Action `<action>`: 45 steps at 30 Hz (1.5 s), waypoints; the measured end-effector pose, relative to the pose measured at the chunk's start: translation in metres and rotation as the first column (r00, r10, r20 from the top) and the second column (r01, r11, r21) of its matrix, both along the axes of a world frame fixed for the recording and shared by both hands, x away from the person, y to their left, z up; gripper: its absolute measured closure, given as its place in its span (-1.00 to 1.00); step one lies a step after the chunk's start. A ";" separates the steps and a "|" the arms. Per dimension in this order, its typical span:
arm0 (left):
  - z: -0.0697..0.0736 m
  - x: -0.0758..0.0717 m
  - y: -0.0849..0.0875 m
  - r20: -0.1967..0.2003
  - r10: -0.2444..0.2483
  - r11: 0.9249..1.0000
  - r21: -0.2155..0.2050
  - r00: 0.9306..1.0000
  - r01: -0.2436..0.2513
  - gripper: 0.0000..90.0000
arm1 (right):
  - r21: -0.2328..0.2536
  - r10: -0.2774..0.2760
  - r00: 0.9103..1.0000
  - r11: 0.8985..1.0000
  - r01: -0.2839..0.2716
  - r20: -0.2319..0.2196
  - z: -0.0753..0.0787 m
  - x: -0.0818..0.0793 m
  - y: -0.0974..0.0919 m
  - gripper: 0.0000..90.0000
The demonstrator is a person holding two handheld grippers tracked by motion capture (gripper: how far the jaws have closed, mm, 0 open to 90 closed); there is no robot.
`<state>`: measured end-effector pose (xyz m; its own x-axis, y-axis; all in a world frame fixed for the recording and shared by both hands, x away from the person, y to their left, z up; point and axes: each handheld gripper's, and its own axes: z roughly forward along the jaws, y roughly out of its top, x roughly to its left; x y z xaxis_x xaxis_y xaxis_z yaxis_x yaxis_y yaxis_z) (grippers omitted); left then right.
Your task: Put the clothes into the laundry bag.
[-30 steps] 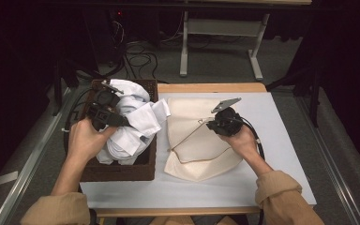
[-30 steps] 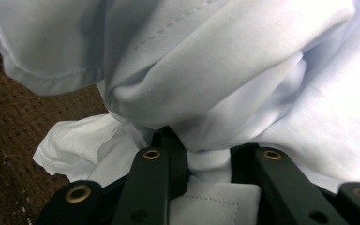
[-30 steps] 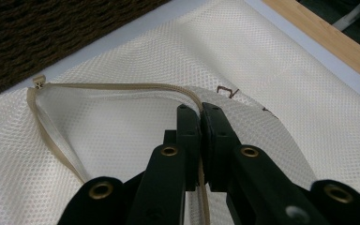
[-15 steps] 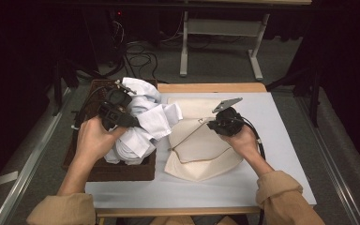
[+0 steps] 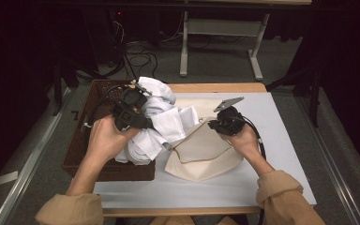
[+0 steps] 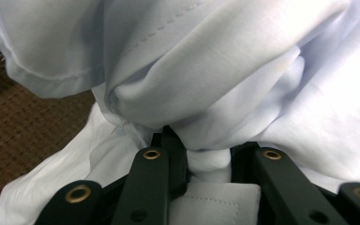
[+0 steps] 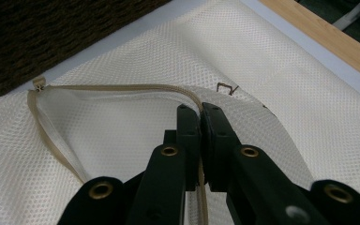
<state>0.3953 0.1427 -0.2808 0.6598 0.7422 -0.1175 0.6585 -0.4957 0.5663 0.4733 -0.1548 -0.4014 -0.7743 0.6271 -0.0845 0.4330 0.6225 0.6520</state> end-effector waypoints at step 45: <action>-0.008 -0.016 -0.117 -0.023 -0.331 0.941 -0.075 0.943 0.329 0.65 | 0.038 -0.033 0.999 0.999 0.034 -0.033 -0.005 0.007 -0.019 0.94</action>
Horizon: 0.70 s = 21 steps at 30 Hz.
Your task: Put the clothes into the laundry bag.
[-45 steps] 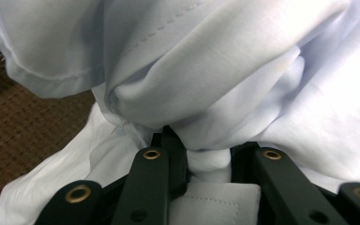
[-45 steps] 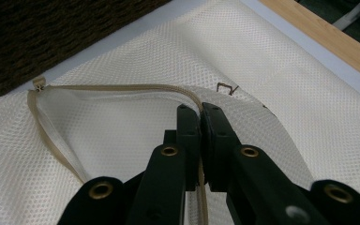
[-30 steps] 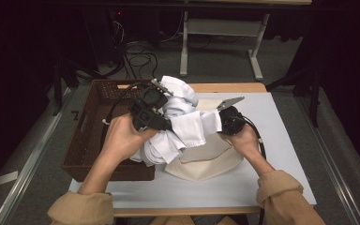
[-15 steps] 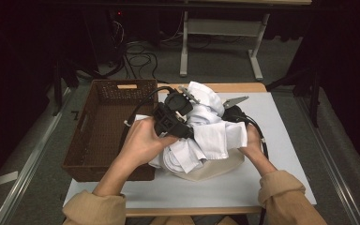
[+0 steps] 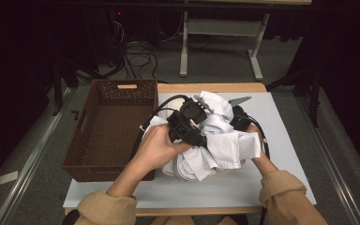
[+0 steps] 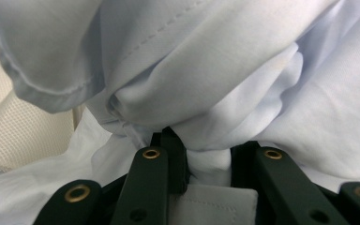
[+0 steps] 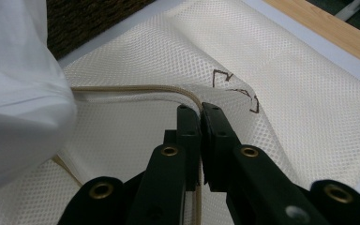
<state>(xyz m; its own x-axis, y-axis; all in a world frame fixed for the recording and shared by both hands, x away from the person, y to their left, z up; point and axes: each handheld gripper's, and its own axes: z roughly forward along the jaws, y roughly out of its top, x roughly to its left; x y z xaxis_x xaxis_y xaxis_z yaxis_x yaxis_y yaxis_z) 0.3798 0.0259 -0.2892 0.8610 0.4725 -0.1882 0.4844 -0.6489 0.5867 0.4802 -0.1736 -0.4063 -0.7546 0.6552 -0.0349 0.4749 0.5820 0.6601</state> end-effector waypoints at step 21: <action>-0.086 -0.003 -0.010 -0.020 0.022 0.990 0.138 1.000 -0.019 0.64 | -0.005 0.004 1.000 1.000 -0.004 -0.004 -0.004 0.004 0.000 0.97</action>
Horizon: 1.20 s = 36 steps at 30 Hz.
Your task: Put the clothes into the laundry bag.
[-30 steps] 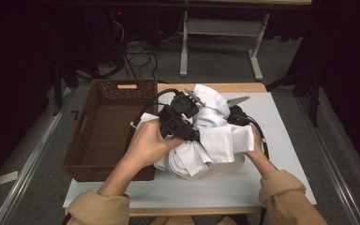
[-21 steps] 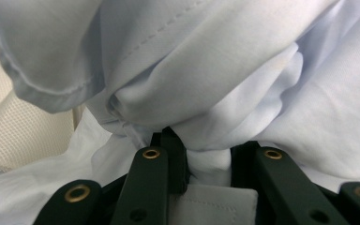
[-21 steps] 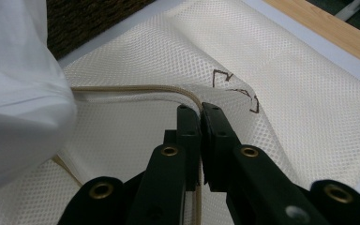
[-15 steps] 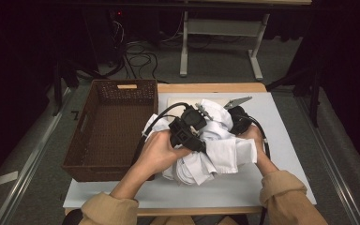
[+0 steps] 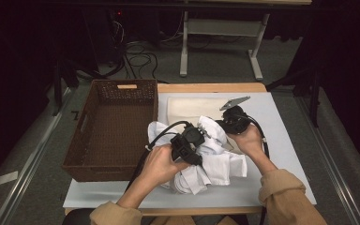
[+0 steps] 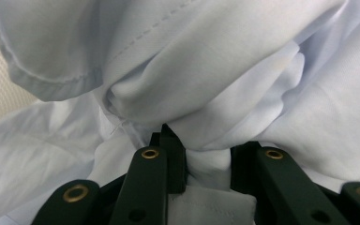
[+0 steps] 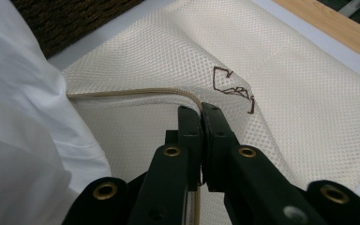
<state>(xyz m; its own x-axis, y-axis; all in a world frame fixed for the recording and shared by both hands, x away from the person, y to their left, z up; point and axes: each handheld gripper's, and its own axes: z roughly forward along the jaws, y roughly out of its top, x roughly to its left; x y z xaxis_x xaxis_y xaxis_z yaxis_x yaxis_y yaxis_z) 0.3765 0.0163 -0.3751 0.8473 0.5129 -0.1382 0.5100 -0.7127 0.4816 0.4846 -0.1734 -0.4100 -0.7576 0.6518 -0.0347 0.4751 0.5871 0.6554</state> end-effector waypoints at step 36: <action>-0.064 0.044 -0.018 0.026 0.200 0.980 0.019 0.979 -0.200 0.59 | -0.009 0.041 0.999 0.999 -0.040 0.032 0.008 -0.004 0.004 0.97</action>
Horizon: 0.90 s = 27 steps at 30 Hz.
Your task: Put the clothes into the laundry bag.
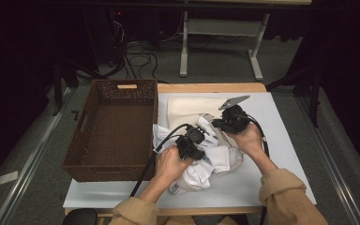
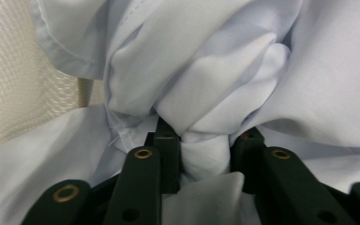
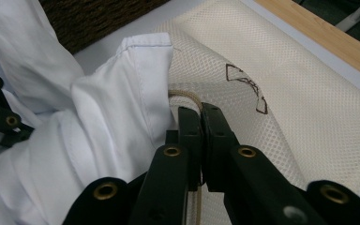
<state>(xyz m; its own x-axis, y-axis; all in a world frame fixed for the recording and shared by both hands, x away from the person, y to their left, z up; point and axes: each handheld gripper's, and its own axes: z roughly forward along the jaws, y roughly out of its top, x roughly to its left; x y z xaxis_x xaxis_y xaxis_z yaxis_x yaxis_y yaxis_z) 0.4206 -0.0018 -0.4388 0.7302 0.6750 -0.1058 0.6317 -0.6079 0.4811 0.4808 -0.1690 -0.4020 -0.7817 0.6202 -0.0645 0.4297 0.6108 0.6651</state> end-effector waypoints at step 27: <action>0.014 0.008 0.014 0.065 0.084 0.995 -0.064 0.994 -0.080 -0.03 | -0.017 0.011 1.000 1.000 -0.011 0.005 0.000 -0.005 0.007 0.97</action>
<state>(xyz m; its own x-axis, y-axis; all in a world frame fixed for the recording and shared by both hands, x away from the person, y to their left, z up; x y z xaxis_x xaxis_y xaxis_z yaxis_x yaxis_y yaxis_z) 0.4290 0.0119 -0.4247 0.6797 0.7265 -0.1012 0.6430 -0.5237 0.5589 0.4758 -0.1621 -0.4024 -0.7879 0.6107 -0.0793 0.4197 0.6267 0.6566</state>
